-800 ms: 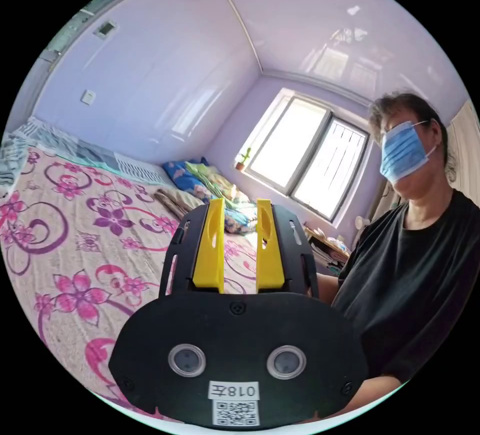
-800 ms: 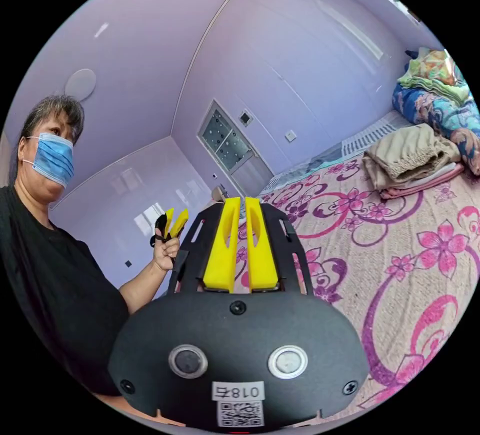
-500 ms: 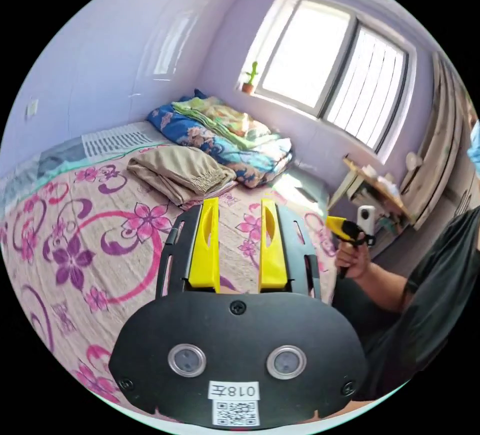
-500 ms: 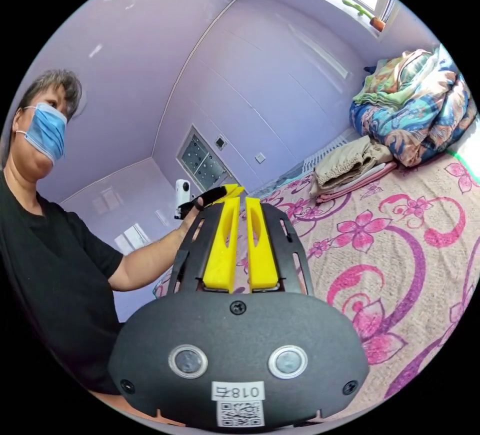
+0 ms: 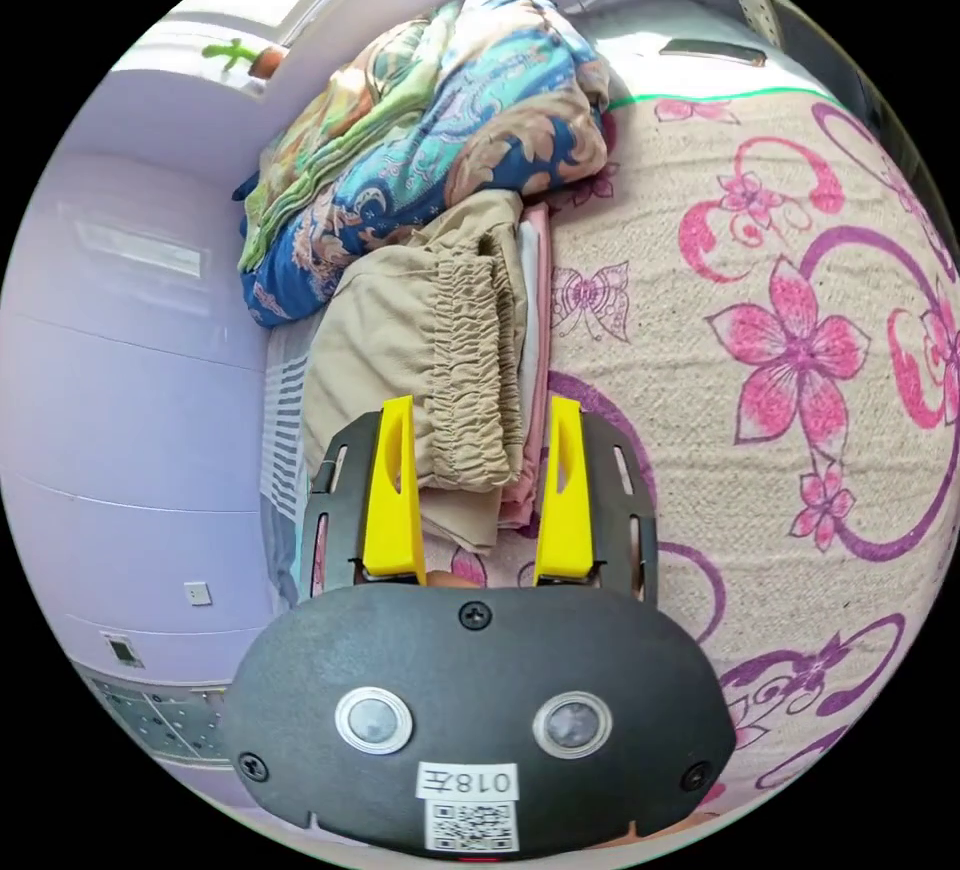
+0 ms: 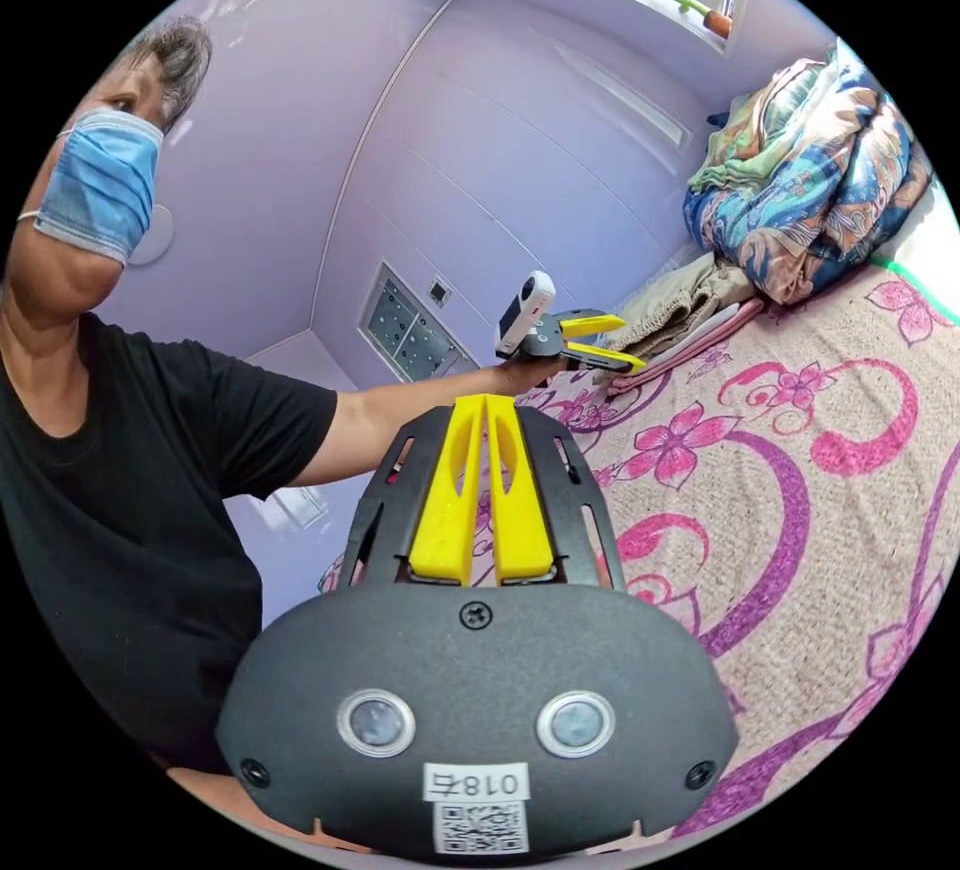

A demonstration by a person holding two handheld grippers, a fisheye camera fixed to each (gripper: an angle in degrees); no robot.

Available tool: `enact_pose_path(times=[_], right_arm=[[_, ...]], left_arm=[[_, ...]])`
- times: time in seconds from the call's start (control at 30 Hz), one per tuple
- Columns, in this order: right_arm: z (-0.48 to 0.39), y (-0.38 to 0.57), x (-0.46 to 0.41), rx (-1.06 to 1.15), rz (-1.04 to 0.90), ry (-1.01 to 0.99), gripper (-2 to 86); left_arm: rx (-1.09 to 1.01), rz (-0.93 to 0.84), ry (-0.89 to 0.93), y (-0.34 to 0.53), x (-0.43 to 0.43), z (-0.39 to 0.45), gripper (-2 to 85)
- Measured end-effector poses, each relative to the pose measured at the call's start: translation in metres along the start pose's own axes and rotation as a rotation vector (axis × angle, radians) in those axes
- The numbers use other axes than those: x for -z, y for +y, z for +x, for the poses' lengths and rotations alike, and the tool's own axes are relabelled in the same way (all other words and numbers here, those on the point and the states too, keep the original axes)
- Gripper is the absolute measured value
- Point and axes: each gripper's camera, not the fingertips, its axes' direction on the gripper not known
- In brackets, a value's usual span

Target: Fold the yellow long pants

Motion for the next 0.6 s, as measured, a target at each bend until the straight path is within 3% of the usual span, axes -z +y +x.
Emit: enact_pose_path(times=[0.1,0.43,0.6], right_arm=[[0.022,0.016,0.006,-0.05,0.033,-0.013,-0.3],[0.062,0.056,0.022,-0.081,0.109,-0.031,-0.2],[0.076,0.072,0.024,-0.08,0.121,-0.022,-0.3]], left_arm=[[-0.002,-0.079,0.039,-0.024,-0.013,-0.042,16.4],[0.217,-0.076,0.552,-0.05,-0.032,-0.218,8.1],[0.394,-0.137,0.697,-0.043,-0.078,-0.267,5.3]])
